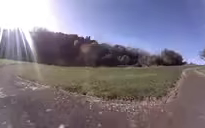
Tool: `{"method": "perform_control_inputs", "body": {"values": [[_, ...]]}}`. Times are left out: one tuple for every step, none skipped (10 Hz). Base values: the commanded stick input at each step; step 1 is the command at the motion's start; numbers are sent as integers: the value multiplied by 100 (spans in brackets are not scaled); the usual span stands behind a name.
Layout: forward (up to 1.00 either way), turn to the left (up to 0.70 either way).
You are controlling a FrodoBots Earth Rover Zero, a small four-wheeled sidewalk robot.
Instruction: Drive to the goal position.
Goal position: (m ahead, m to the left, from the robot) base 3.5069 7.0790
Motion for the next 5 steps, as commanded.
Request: {"method": "perform_control_inputs", "body": {"values": [[-70, 35], [-70, 35], [-70, 35], [-70, 35], [-62, 23]]}}
